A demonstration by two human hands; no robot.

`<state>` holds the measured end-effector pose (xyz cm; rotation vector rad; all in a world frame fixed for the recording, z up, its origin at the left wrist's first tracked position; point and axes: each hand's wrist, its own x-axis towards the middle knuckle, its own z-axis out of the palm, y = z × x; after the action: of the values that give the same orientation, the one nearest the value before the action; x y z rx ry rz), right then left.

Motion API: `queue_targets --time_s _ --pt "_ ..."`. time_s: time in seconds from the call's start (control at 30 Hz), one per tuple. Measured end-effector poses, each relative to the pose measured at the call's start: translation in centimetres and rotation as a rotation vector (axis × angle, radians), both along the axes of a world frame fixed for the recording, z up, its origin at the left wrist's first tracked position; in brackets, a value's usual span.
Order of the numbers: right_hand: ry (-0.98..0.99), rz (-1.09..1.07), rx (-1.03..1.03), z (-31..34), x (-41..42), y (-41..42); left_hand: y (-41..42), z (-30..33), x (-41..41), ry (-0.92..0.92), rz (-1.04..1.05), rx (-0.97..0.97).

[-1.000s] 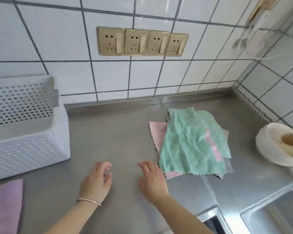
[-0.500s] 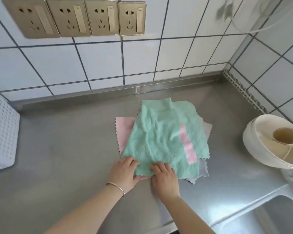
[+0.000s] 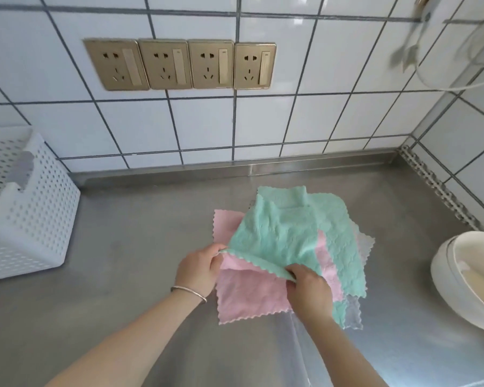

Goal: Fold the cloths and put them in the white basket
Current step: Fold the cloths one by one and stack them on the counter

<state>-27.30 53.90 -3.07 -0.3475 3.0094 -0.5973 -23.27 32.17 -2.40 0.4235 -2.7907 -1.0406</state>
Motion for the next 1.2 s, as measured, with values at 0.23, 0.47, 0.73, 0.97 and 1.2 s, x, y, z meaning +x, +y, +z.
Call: queue_targets --time_s 0.23,0.47,0.73,0.97,1.2 --pt "-0.041 0.075 -0.255 12.6 -3.4 -1.8 -6.9 10.0 1.8 0.311 0.110 0.056" --pt "-0.107 0.183 -0.400 18.4 -2.6 -9.6 -17.2 16.3 6.4 0.172 0.117 0.078" --pt "-0.127 0.255 -0.337 17.6 0.7 -16.4 -23.7 17.1 11.0 0.045 0.129 0.040" --pt "-0.195 0.415 -0.242 18.2 6.0 -15.5 -24.8 15.5 18.9 0.014 -0.001 0.187" --pt "-0.561 0.496 0.139 6.3 11.1 -14.2 -22.9 5.4 25.6 -0.419 -0.183 0.159"
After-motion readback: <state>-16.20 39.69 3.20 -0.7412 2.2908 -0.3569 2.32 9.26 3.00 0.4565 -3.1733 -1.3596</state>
